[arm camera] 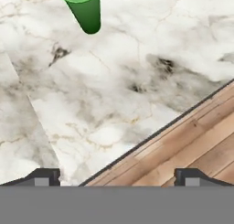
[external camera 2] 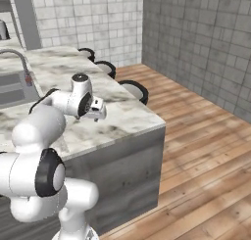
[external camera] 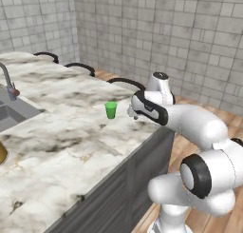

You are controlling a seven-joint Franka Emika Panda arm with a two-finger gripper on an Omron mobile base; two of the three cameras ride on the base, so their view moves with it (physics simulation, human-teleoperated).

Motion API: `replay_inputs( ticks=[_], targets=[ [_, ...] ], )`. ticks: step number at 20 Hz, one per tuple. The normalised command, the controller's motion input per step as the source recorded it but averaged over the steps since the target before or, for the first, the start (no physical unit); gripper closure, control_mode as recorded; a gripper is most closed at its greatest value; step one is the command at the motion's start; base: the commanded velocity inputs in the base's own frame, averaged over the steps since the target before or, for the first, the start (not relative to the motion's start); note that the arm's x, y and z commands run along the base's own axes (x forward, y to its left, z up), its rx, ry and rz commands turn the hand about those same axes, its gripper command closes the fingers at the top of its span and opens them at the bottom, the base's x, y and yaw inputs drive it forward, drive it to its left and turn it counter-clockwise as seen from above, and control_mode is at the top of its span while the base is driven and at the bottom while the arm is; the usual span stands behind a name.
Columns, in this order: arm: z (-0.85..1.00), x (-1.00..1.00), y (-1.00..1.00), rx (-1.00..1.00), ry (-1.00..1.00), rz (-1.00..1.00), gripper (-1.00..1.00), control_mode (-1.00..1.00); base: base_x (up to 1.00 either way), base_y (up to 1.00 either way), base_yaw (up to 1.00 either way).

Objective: Place the pitcher and cup on the dining counter for serving.

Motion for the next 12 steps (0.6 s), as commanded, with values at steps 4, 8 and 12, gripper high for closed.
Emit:
replay_inputs(
  ticks=[4, 8, 12],
  targets=[
    [0.01, -0.54, -0.03, 0.0, -0.18, 0.07, -1.0, -1.0, 0.0, 0.0, 0.0],
    [0.0, 0.0, 0.0, 0.0, 0.0, 0.0, -1.0, -1.0, 0.0, 0.0, 0.0],
    [0.0, -0.05, 0.0, 0.0, 0.0, 0.0, -1.0, -1.0, 0.0, 0.0, 0.0]
  ],
)
